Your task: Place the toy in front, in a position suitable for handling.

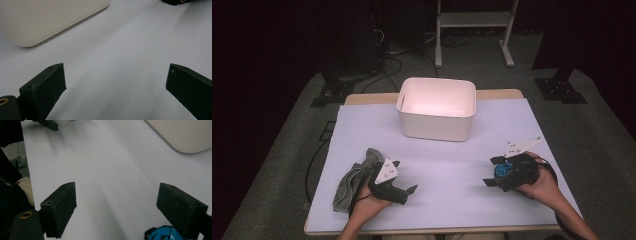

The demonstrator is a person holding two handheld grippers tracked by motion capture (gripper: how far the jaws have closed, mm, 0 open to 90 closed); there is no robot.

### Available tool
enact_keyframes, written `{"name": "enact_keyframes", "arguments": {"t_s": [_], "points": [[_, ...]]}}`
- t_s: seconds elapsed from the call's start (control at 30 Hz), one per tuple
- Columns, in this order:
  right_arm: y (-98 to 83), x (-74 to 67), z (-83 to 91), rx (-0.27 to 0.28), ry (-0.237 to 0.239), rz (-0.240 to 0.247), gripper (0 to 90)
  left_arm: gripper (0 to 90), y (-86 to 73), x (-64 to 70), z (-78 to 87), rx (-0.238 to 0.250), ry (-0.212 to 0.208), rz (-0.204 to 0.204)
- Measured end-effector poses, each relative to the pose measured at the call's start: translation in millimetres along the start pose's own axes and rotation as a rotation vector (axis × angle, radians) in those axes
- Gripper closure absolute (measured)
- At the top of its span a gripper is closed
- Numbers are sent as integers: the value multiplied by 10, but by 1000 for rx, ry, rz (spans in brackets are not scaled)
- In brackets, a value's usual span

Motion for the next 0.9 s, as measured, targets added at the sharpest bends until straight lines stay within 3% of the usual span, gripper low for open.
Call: {"name": "enact_keyframes", "arguments": {"t_s": [0.47,0.9], "points": [[-62,284,169,-33,-57,-39,147,17,-10,-6,2,-5,-3,9],[-290,511,263,-65,-109,-90,147,17,-7,-6,2,-1,0,6]]}}
Point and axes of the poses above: each handheld gripper's, and its own axes: z roughly backward along the jaws, y roughly out of its top, x roughly to its right, the point moved 4 cm from there along -z, roughly forward along the jaws, and after that the axes turned 11 degrees about -z, right-handed, at the moved point
